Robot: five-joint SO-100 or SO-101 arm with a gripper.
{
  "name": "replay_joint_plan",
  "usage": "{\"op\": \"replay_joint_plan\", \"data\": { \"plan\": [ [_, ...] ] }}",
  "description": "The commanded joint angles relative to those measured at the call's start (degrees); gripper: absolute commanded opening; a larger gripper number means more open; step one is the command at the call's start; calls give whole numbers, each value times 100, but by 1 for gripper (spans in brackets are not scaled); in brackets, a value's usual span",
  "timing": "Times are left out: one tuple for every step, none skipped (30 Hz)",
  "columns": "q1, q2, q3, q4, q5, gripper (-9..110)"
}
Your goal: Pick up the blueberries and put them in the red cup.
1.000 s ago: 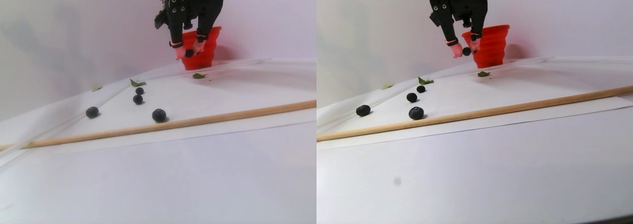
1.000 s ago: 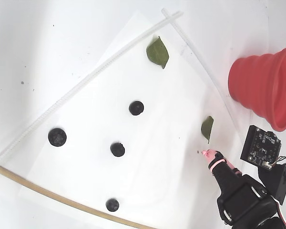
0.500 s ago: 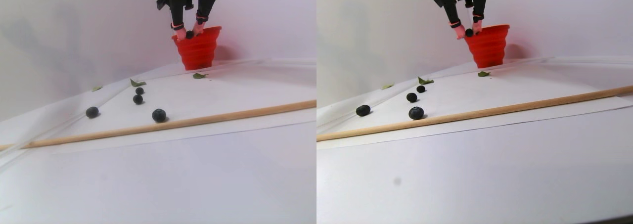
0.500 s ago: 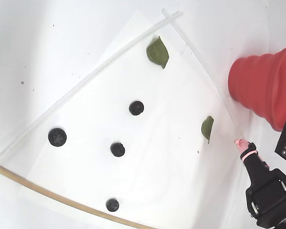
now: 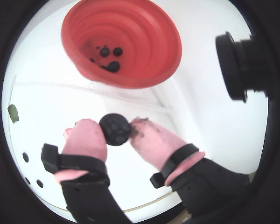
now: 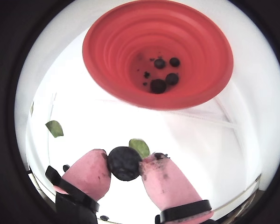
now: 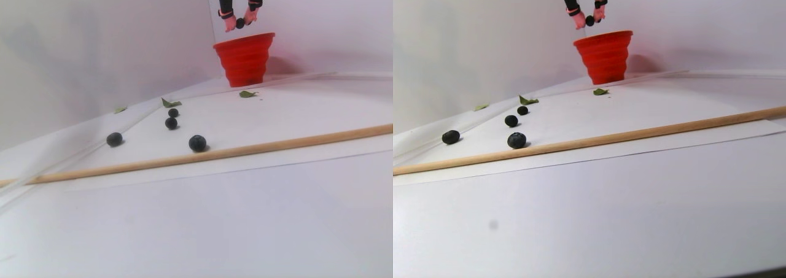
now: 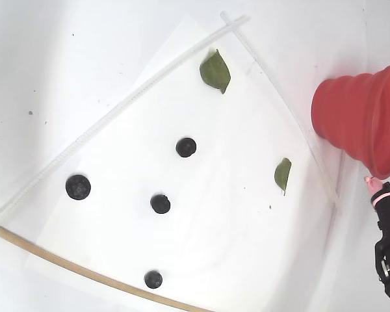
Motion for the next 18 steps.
{"op": "replay_joint_plan", "data": {
  "plan": [
    [0,149,-694,-229,18,13],
    [18,88,-756,-229,26,13],
    [26,18,-809,-237,26,13],
    [44,-35,-861,-255,35,13],
    [53,-105,-914,-290,44,13],
    [62,-176,-949,-334,44,13],
    [79,-246,-993,-387,44,13],
    [88,-316,-1037,-431,53,13],
    [105,-396,-1090,-475,53,13],
    [123,-466,-1143,-510,62,13],
    [123,-527,-1187,-536,70,13],
    [132,-589,-1222,-562,70,13],
    [132,-633,-1248,-615,70,13],
    [132,-677,-1274,-659,79,13],
    [141,-721,-1310,-677,79,13],
    [141,-765,-1362,-686,79,13],
    [141,-809,-1415,-712,105,13],
    [149,-861,-1468,-721,114,13]
  ]
}}
